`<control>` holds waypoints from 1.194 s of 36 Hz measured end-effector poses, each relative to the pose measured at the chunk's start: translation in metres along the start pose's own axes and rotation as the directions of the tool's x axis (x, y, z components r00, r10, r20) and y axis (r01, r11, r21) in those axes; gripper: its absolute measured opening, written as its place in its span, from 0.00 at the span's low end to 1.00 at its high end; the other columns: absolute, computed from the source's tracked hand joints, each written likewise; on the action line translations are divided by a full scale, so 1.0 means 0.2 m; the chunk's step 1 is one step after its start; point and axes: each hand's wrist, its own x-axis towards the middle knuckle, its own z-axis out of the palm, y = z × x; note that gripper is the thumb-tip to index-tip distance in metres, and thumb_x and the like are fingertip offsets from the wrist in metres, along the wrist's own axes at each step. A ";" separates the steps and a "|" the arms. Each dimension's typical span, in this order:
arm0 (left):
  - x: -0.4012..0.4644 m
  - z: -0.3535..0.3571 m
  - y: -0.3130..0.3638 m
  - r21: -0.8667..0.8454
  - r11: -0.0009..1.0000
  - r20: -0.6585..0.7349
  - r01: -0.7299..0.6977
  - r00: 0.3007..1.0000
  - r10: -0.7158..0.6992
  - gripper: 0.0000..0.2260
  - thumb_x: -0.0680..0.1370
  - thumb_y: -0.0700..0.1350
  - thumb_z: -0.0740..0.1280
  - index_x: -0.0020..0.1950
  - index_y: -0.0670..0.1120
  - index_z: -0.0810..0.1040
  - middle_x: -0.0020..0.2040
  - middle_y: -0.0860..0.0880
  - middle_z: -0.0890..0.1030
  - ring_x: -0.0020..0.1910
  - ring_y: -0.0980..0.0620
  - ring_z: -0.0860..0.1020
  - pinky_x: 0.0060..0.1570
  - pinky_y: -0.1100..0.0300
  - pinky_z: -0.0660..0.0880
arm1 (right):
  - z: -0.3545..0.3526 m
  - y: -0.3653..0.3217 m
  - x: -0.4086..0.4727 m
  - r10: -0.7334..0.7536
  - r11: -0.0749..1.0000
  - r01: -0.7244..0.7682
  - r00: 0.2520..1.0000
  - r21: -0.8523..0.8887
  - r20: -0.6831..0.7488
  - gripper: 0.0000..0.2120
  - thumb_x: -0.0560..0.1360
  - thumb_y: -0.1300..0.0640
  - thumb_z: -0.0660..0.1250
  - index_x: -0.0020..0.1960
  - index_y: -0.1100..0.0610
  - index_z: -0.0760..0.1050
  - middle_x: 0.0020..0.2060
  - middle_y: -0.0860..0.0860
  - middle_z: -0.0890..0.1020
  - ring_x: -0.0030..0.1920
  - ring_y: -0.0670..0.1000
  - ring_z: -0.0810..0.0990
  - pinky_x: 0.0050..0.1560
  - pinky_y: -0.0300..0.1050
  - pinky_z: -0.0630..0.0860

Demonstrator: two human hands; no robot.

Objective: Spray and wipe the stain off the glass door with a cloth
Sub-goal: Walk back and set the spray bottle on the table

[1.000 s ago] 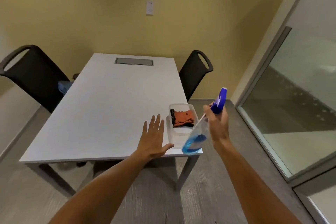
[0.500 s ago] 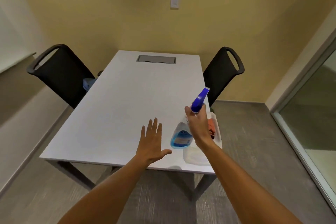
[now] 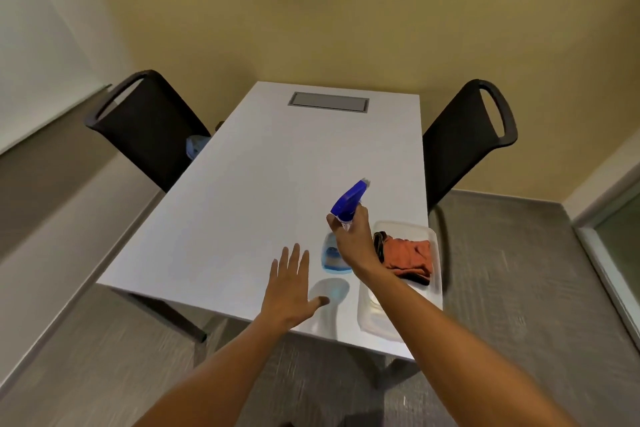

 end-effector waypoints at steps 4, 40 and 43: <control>0.04 0.00 0.01 -0.045 0.998 0.055 0.037 0.998 -0.035 0.45 0.72 0.76 0.47 0.82 0.54 0.38 0.83 0.50 0.39 0.82 0.46 0.41 0.78 0.46 0.38 | 0.04 0.06 0.08 0.048 0.999 -0.048 0.999 -0.009 -0.015 0.16 0.80 0.59 0.68 0.62 0.50 0.63 0.60 0.51 0.72 0.59 0.51 0.72 0.57 0.43 0.70; 0.36 0.07 0.34 -0.312 0.823 0.273 -0.475 0.785 0.556 0.17 0.83 0.55 0.62 0.70 0.49 0.72 0.64 0.49 0.80 0.60 0.49 0.80 0.68 0.57 0.74 | -0.12 0.44 0.11 0.233 0.930 -0.275 0.955 -0.245 -0.186 0.39 0.70 0.50 0.78 0.76 0.50 0.63 0.70 0.48 0.71 0.68 0.49 0.71 0.68 0.51 0.72; 0.39 0.04 0.41 -0.301 0.783 0.254 -0.545 0.745 0.616 0.18 0.84 0.53 0.61 0.70 0.47 0.73 0.66 0.47 0.80 0.61 0.49 0.80 0.68 0.57 0.74 | -0.23 0.47 0.09 0.200 0.939 -0.252 0.954 -0.236 -0.222 0.35 0.73 0.50 0.76 0.75 0.49 0.64 0.71 0.48 0.71 0.67 0.48 0.71 0.66 0.47 0.72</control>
